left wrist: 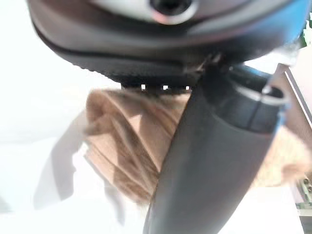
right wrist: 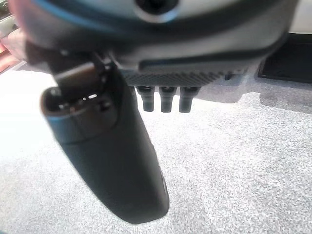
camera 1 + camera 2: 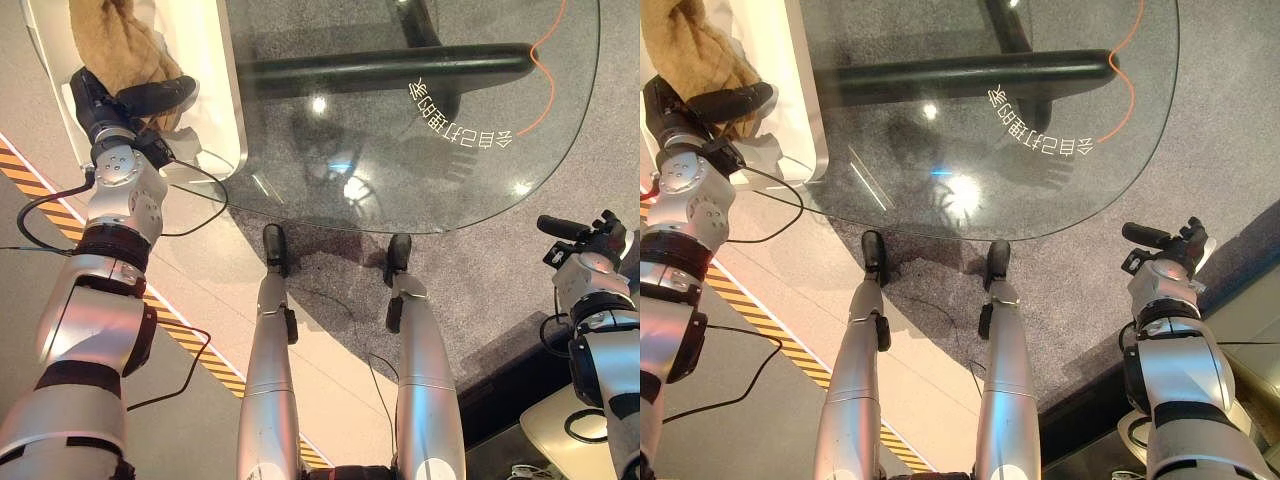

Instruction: Wipe the table with a cloth and put it in the basket.

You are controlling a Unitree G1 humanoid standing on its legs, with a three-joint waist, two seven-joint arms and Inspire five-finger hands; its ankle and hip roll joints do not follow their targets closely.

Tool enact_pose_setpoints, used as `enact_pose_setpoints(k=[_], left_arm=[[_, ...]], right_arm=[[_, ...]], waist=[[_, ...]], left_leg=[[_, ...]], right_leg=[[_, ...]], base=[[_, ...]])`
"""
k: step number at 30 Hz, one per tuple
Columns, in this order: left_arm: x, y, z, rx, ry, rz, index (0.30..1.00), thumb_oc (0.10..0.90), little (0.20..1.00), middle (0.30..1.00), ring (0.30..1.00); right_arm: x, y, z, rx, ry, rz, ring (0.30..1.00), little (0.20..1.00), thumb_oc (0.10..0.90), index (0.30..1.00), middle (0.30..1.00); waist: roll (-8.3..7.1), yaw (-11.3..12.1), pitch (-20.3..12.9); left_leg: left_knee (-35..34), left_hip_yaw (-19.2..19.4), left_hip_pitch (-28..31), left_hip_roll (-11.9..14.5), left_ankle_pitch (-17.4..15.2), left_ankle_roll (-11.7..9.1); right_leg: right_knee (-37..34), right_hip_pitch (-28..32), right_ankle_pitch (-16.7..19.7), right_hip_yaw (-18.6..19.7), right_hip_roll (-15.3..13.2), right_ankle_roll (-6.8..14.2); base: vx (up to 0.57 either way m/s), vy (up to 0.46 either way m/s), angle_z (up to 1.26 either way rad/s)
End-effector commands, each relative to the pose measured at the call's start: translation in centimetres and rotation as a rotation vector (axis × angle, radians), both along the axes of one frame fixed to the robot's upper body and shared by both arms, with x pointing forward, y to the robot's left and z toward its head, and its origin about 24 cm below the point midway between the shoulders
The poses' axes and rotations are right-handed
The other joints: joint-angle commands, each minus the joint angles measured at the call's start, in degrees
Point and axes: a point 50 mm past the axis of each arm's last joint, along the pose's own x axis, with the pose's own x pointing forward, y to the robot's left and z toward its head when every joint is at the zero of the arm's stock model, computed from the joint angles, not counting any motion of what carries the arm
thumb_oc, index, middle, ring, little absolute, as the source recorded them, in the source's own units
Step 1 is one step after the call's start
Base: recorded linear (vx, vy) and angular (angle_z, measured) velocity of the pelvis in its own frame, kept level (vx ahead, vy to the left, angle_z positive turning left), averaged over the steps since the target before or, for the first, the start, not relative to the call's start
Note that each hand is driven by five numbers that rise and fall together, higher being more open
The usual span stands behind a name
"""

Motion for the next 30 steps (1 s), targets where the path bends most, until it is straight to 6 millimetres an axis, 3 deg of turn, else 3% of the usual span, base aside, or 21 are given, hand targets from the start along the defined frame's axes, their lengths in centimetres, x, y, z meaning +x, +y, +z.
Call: enact_pose_setpoints(k=[1, 19, 30], left_arm=[[-1.5, 2.8, 3.9, 0.039, -0.079, 0.135, 0.9, 0.8, 0.9, 0.9, 0.9], [-1.4, 2.8, 3.6, 0.044, -0.07, 0.131, 0.9, 0.8, 0.9, 0.9, 0.9], [-2.8, 3.0, 5.1, 0.09, -0.269, 0.238, 0.9, 0.8, 0.9, 0.9, 0.9]], right_arm=[[-2.2, -3.6, 1.5, -0.082, 0.02, -0.111, 0.9, 0.9, 0.8, 0.9, 0.9], [-2.2, -3.6, 1.5, -0.085, 0.022, -0.11, 0.9, 0.9, 0.8, 0.9, 0.9], [-2.8, -3.7, 0.0, -0.07, 0.037, -0.1, 0.9, 0.9, 0.8, 0.9, 0.9]], waist=[[1.03, -0.32, -1.29], [0.91, -0.34, -1.29], [0.77, -0.09, -1.29]], left_leg=[[4.74, 2.44, 2.0, -4.23, -8.4, 4.11], [4.72, 2.5, 2.02, -4.16, -8.27, 4.1], [3.78, 2.2, 4.04, -4.42, -8.11, 4.04]], right_leg=[[-8.13, 4.94, 1.23, -2.49, 7.15, -3.44], [-8.23, 5.09, 1.3, -2.39, 7.27, -3.46], [-9.27, 6.65, 1.93, -1.86, 7.28, -3.13]], base=[[0.0, 0.0, 0.0], [0.0, 0.0, 0.0], [0.0, 0.0, 0.0]])
